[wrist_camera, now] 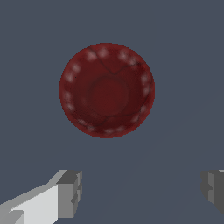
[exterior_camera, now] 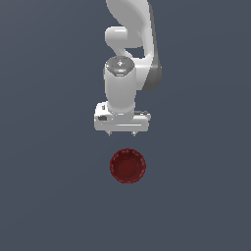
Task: Pick up the object and move it to a goal position.
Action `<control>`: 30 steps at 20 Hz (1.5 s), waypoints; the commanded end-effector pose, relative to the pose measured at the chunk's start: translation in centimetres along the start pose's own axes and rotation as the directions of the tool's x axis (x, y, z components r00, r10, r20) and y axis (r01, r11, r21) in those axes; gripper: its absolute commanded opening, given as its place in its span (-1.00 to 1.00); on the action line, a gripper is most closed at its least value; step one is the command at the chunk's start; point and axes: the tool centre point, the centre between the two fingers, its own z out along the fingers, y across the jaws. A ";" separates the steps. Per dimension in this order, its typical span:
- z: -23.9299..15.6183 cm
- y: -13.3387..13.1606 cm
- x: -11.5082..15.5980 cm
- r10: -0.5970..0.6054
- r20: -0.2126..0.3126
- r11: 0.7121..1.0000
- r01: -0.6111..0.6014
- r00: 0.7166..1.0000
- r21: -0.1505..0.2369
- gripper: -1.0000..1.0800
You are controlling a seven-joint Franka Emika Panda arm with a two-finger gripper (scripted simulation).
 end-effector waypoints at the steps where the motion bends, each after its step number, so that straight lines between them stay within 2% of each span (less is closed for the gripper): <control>1: 0.0 0.0 0.0 0.000 0.000 1.000 0.000 1.000 0.000 0.23; 7: 0.0 -1.1 -0.2 -0.042 0.008 0.999 0.042 0.999 -0.005 0.23; 18: 0.6 -1.7 0.7 -0.047 0.034 0.999 0.047 0.998 -0.020 0.23; 24: 1.5 -2.6 2.0 -0.054 0.076 0.997 0.058 0.996 -0.047 0.23; 30: 3.0 -4.0 3.7 -0.059 0.134 0.993 0.073 0.989 -0.096 0.23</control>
